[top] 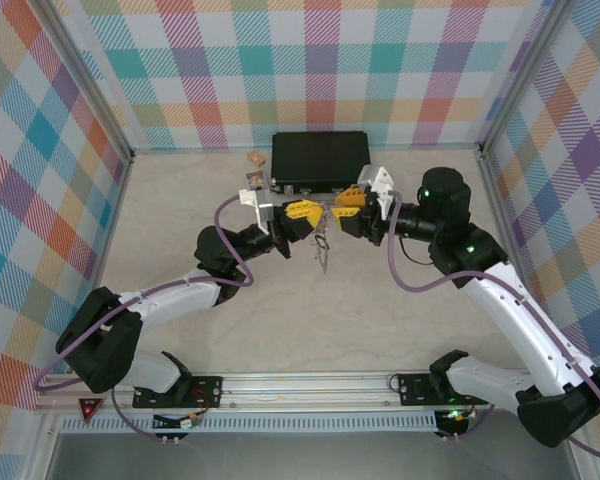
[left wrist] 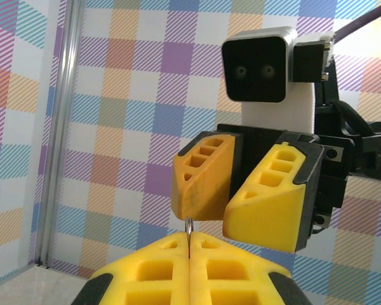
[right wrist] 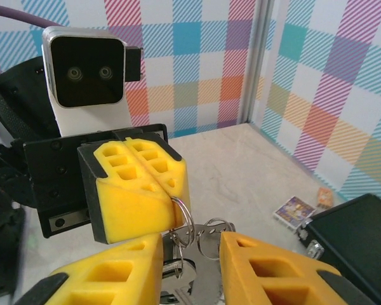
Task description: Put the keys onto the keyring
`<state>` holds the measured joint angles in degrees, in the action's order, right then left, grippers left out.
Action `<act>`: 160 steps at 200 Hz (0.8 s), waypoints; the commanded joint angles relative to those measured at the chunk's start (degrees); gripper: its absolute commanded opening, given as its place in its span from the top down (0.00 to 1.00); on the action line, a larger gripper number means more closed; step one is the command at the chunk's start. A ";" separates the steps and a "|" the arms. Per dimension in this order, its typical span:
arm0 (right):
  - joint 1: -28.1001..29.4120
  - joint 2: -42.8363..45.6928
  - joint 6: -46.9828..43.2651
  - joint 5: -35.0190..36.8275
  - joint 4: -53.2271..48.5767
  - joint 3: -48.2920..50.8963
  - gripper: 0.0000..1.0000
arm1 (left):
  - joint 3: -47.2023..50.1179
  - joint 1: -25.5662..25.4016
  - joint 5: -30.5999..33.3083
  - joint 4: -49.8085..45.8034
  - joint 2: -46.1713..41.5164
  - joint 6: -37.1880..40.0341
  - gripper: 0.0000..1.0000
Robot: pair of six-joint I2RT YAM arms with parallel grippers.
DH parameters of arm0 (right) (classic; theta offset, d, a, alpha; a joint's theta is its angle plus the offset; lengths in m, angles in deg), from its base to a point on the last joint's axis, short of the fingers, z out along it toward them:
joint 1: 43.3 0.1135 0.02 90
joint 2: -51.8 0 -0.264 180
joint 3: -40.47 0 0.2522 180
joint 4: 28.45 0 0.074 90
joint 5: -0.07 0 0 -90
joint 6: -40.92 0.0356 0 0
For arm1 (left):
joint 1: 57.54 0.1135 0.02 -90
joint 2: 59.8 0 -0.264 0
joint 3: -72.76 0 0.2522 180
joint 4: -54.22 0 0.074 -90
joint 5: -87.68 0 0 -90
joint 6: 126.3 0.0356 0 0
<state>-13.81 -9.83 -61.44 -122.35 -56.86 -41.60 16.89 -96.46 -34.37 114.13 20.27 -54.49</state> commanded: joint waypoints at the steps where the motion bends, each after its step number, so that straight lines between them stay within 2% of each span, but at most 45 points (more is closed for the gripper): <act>1: -0.92 -1.23 2.49 -6.95 -2.43 -2.67 0.71 | 0.04 -0.11 -1.23 3.43 -1.30 0.87 1.00; 63: -3.61 -4.63 4.27 -13.77 -3.40 -4.44 0.74 | -0.83 -0.04 -3.45 3.42 -1.36 -0.43 1.00; 125: -4.31 -6.90 4.89 -16.86 -3.50 -5.03 0.75 | -1.42 -0.10 -4.20 3.43 -1.37 -1.03 1.00; 160: -4.36 -7.75 5.25 -19.55 -3.62 -5.38 0.82 | -1.90 -0.11 -4.99 3.41 -0.72 -1.68 1.00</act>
<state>-17.85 -16.97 -56.76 -137.85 -60.14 -44.70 16.85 -96.46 -37.85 114.13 20.27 -55.00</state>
